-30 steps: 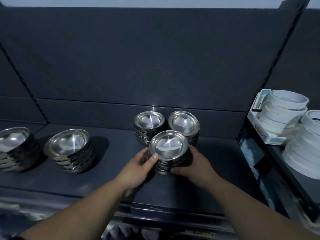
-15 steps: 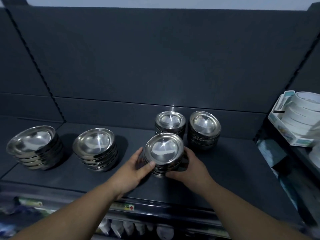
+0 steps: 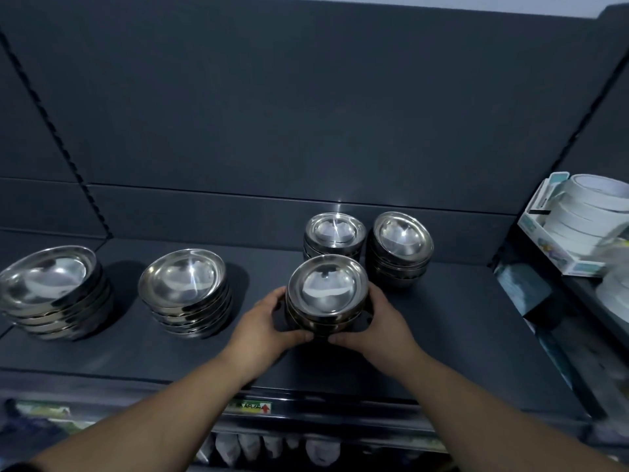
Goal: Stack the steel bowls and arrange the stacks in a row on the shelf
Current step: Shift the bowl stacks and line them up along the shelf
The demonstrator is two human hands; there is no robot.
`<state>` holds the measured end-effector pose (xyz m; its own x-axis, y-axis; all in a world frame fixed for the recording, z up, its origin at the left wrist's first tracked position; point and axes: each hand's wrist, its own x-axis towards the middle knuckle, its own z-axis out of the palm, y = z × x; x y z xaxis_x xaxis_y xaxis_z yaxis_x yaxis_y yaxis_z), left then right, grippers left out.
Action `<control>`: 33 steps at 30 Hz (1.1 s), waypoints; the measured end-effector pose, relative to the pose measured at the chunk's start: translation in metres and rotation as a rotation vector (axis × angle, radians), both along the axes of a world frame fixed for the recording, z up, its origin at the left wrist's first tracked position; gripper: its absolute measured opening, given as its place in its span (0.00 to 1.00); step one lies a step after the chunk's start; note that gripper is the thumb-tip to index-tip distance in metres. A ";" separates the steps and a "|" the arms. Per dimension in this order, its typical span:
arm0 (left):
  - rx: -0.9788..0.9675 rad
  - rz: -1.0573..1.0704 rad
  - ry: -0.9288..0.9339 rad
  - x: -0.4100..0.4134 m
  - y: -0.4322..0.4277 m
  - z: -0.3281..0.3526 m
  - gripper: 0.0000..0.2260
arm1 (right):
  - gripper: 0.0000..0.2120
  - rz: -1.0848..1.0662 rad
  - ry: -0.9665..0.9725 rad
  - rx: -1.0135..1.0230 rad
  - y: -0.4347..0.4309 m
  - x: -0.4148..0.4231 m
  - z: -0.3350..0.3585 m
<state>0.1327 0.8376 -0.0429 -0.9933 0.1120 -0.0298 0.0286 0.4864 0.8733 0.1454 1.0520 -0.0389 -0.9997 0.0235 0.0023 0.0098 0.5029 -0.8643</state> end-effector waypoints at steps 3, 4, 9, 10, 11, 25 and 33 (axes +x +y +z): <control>-0.007 0.008 0.017 -0.001 0.000 0.000 0.41 | 0.51 -0.003 0.012 -0.014 0.002 -0.001 0.003; -0.009 0.010 0.017 -0.002 0.000 0.000 0.40 | 0.51 0.002 0.014 -0.020 0.002 -0.001 0.005; -0.096 0.011 0.031 0.001 0.002 0.001 0.38 | 0.52 0.054 0.001 -0.012 0.004 -0.003 0.015; -0.116 0.008 0.034 0.001 0.001 0.000 0.38 | 0.52 0.062 -0.007 -0.007 0.004 -0.003 0.014; -0.134 0.006 0.037 0.001 0.001 -0.002 0.39 | 0.52 0.067 -0.015 -0.005 0.004 -0.003 0.013; -0.045 -0.037 0.126 0.000 0.002 0.001 0.41 | 0.50 0.063 0.042 -0.032 0.003 -0.003 0.011; 0.025 -0.052 0.141 -0.004 -0.001 -0.001 0.46 | 0.48 0.048 0.024 -0.048 0.004 -0.001 0.005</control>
<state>0.1284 0.8364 -0.0434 -0.9802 0.1628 0.1128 0.1764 0.4588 0.8708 0.1446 1.0556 -0.0342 -0.9994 -0.0235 0.0267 -0.0345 0.4607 -0.8869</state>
